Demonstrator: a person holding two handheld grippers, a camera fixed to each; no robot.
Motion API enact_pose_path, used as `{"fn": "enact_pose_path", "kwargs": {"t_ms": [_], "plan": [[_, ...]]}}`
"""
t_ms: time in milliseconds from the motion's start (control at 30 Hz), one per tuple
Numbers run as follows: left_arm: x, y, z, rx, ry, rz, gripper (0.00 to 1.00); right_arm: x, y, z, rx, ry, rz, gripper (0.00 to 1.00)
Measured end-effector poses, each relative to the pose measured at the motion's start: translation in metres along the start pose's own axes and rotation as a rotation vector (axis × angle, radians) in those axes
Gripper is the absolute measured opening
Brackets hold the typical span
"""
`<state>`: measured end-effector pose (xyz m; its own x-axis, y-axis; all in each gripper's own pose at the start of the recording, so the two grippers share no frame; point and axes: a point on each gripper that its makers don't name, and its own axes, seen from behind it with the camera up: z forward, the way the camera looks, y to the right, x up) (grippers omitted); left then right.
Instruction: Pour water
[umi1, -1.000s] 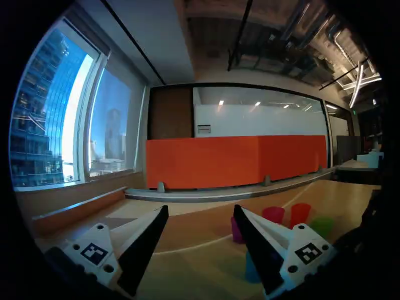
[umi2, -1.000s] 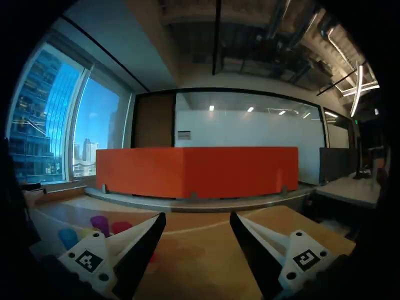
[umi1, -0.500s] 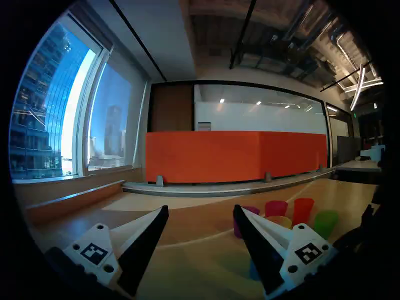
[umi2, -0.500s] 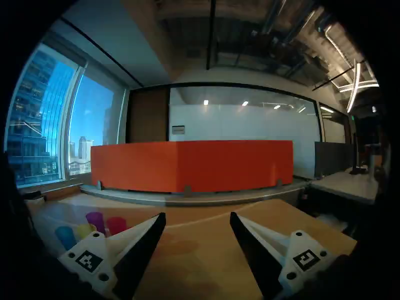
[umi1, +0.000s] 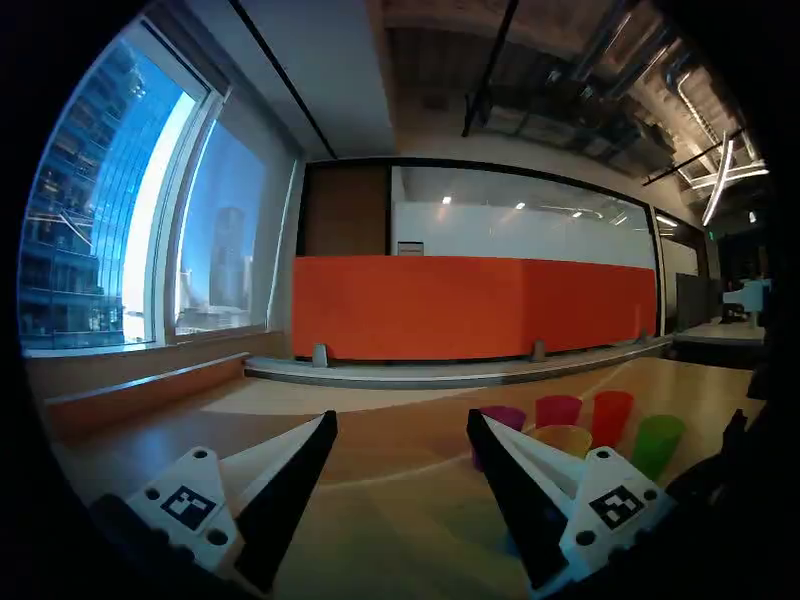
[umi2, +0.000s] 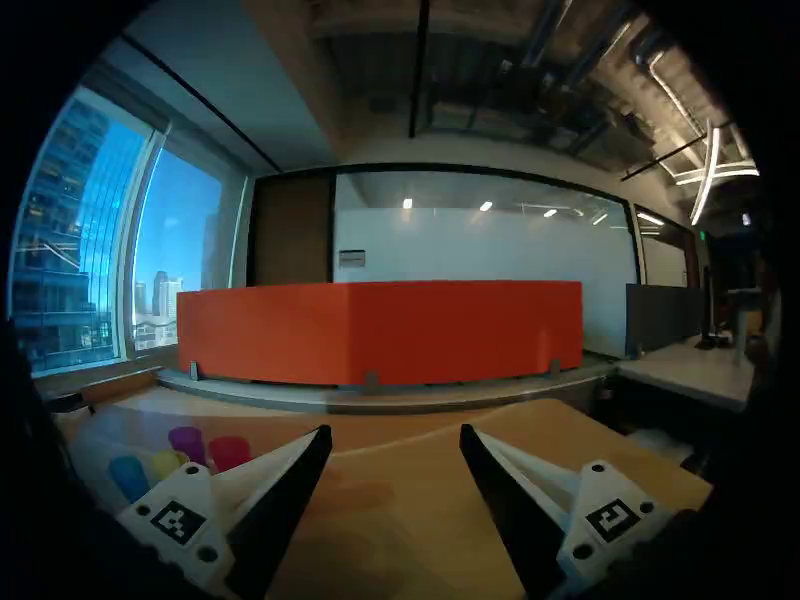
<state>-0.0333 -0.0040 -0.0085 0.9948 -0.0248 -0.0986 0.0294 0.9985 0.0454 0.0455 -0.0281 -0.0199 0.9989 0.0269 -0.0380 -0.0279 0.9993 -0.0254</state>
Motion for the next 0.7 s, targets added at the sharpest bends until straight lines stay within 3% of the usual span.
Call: {"fn": "enact_pose_path", "kwargs": {"t_ms": [267, 700], "plan": [[-0.009, -0.002, 0.002, -0.003, -0.018, -0.011, 0.97, 0.006, 0.0, 0.001, -0.003, 0.004, 0.008, 0.99], [-0.021, -0.001, 0.006, -0.004, -0.061, 0.013, 0.97, 0.001, -0.006, 0.001, 0.012, -0.001, 0.008, 0.99]]}}
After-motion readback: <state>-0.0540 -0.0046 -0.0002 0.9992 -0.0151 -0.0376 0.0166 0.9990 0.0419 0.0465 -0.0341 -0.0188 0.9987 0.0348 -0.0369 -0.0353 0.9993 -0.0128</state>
